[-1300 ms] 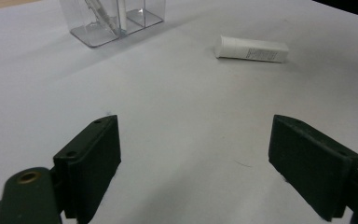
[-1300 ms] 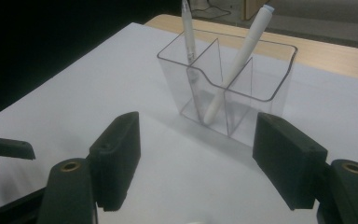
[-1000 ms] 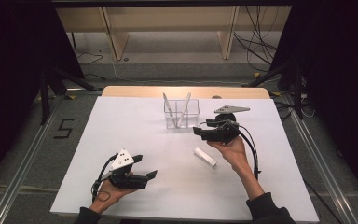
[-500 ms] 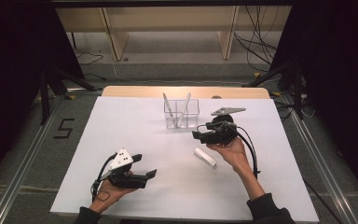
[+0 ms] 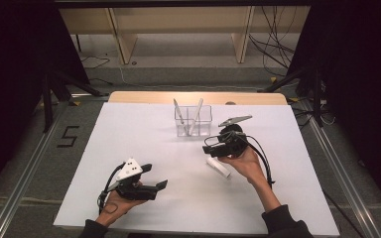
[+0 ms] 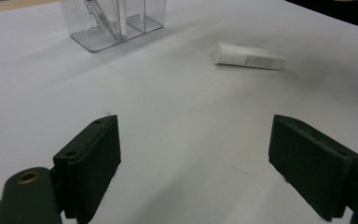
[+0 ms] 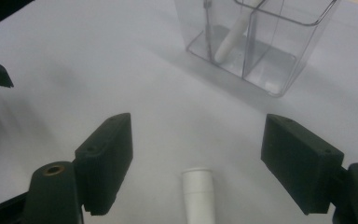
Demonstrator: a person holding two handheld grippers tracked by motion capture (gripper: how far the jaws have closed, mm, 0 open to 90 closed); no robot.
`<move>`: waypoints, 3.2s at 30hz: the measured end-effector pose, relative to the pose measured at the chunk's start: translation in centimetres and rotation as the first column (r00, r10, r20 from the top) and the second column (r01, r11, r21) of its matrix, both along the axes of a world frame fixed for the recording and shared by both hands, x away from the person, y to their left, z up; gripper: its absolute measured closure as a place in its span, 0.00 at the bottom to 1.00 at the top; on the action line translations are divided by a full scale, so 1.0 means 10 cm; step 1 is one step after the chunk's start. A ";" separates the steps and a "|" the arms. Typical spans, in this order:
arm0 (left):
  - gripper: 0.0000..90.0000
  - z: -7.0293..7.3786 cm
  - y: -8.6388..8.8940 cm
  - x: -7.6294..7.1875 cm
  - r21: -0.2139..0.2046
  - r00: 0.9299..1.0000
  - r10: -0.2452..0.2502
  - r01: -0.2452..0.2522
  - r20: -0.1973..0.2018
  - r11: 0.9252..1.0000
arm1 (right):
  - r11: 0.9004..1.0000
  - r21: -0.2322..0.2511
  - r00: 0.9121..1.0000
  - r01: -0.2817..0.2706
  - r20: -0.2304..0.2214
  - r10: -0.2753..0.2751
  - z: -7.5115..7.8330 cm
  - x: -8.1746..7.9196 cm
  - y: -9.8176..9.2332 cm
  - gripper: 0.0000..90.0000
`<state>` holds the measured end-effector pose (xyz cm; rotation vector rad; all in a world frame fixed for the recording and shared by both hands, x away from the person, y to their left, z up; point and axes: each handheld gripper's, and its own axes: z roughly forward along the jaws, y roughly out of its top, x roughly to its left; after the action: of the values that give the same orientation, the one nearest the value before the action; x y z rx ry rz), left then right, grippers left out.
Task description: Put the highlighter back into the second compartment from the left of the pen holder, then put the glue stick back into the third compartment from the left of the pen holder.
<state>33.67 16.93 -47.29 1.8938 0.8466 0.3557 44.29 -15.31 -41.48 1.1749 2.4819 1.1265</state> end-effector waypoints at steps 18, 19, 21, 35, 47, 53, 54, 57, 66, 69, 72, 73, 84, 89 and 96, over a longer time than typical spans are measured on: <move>0.18 0.01 0.01 0.00 -0.004 1.000 0.000 0.000 0.000 1.000 | 0.989 -0.140 0.997 -0.049 -0.073 0.039 -0.11 0.04 0.10 0.27; 0.18 0.01 0.01 0.00 -0.005 1.000 0.000 0.000 0.001 1.000 | 0.988 -0.147 0.996 -0.052 -0.080 0.040 -0.12 0.04 0.11 0.27; 0.18 0.00 0.01 0.00 -0.006 1.000 0.003 -0.003 -0.005 1.000 | 0.985 -0.163 0.995 -0.057 -0.089 0.043 -0.13 0.05 0.12 0.27; 0.18 0.00 0.00 0.00 0.002 1.000 -0.001 0.001 0.000 1.000 | 0.972 -0.221 0.989 -0.076 -0.142 0.045 -0.27 0.12 0.18 0.36; 0.18 0.00 0.01 -0.01 0.001 1.000 0.002 -0.002 0.000 1.000 | 0.955 -0.274 0.977 -0.110 -0.207 0.053 -0.38 0.12 0.22 0.50; 0.18 0.00 0.01 0.00 0.009 1.000 -0.001 0.001 -0.003 1.000 | 0.948 -0.297 0.974 -0.112 -0.223 0.045 -0.41 0.12 0.23 0.54; 0.18 0.00 0.01 0.00 0.010 1.000 -0.001 0.001 -0.003 1.000 | 0.946 -0.302 0.973 -0.114 -0.224 0.046 -0.41 0.12 0.23 0.55; 0.18 -0.01 0.01 0.00 0.010 1.000 0.002 -0.002 -0.004 1.000 | 0.942 -0.313 0.971 -0.121 -0.235 0.046 -0.44 0.13 0.23 0.57; 0.18 -0.01 0.01 0.00 0.012 1.000 0.001 -0.001 -0.003 1.000 | 0.931 -0.344 0.971 -0.124 -0.235 0.043 -0.47 0.14 0.25 0.65; 0.18 -0.01 0.01 0.00 0.012 1.000 0.002 -0.002 -0.003 1.000 | 0.924 -0.360 0.971 -0.131 -0.235 0.046 -0.46 0.13 0.26 0.67; 0.18 0.00 0.01 0.00 0.011 1.000 -0.001 0.001 -0.005 1.000 | 0.920 -0.369 0.971 -0.133 -0.235 0.047 -0.46 0.12 0.27 0.70; 0.18 0.00 0.01 -0.01 0.010 1.000 -0.002 0.002 -0.005 1.000 | 0.920 -0.368 0.971 -0.135 -0.233 0.049 -0.46 0.12 0.27 0.72; 0.18 0.00 0.01 -0.01 0.013 1.000 -0.001 0.001 -0.004 1.000 | 0.914 -0.386 0.972 -0.129 -0.230 0.040 -0.45 0.10 0.29 0.75; 0.18 0.00 0.01 -0.01 0.013 1.000 0.001 -0.001 -0.002 1.000 | 0.913 -0.388 0.975 -0.130 -0.218 0.046 -0.44 0.08 0.26 0.75; 0.18 0.00 0.01 -0.01 0.014 1.000 0.001 -0.001 -0.003 1.000 | 0.927 -0.357 0.979 -0.114 -0.202 0.043 -0.41 0.06 0.20 0.76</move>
<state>33.62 17.03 -47.33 1.9073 0.8487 0.3604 44.92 -13.31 -45.60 1.1233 2.7444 0.5426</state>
